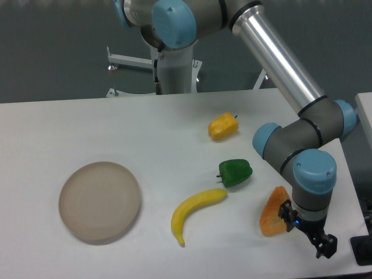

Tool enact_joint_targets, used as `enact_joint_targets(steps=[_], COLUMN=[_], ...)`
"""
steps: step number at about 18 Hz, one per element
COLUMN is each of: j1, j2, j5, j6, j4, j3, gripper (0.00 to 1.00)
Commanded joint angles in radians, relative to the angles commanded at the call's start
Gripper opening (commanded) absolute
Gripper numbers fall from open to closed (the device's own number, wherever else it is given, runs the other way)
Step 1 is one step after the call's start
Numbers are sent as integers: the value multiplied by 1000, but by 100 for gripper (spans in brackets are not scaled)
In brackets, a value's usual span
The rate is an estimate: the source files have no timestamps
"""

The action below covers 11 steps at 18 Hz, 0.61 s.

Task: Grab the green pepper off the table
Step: 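Lift the gripper up from beside the orange wedge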

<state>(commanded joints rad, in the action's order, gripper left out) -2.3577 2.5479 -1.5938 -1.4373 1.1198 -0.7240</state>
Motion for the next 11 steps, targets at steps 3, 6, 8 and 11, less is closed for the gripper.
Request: enact_joint_targets(steps=[3, 6, 8, 11], j1=[0, 2, 3, 3], j2=[-2, -8, -20, -37], j5=[3, 11, 21, 40], j6=[3, 5, 5, 17], j4=[0, 2, 6, 40], j3=[-2, -3, -8, -11], gripper=[100, 100, 100, 100])
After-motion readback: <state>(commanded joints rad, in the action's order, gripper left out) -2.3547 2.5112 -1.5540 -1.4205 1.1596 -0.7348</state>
